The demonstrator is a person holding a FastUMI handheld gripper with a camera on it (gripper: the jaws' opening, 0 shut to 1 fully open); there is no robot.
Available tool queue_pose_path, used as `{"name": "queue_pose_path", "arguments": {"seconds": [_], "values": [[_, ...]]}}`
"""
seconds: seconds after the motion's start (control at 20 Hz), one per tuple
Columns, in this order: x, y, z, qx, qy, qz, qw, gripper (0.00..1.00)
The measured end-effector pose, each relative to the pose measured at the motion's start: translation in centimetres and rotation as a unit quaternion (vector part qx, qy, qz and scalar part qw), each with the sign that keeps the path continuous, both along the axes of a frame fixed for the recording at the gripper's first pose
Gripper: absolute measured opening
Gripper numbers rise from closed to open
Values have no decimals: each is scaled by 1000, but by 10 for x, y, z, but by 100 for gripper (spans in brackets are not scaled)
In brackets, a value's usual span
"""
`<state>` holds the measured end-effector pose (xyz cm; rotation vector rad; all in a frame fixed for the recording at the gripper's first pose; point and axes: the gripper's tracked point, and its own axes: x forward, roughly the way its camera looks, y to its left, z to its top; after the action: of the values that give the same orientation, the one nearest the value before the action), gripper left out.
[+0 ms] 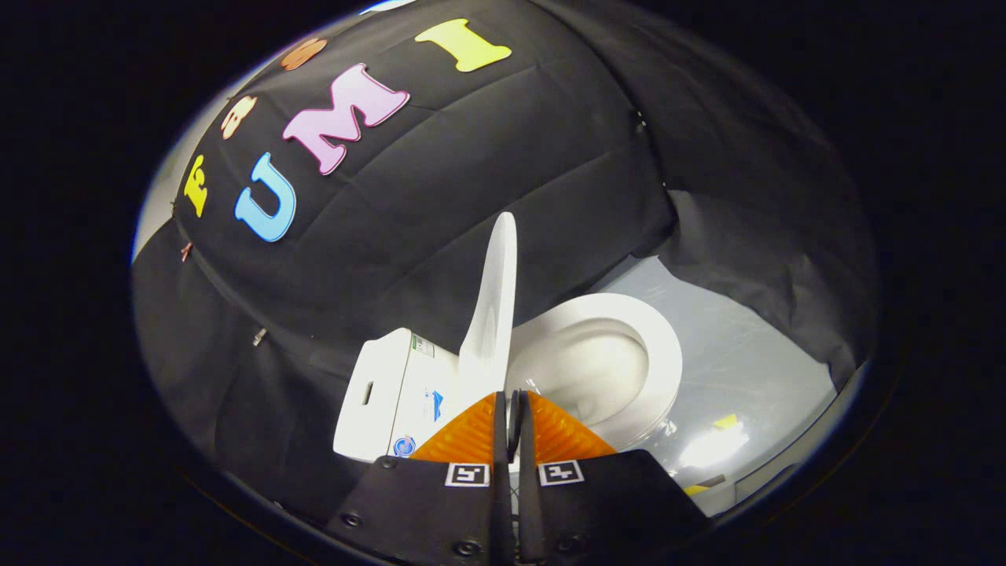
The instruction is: Open the toilet lid.
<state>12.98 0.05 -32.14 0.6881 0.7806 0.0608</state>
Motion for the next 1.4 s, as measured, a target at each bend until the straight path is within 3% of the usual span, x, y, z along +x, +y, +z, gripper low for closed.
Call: {"name": "queue_pose_path", "arguments": {"seconds": [0.6,1.4], "values": [[4,73,61,-27,-38,18,999,13],[11,202,113,-151,-90,48,983,14]]}}
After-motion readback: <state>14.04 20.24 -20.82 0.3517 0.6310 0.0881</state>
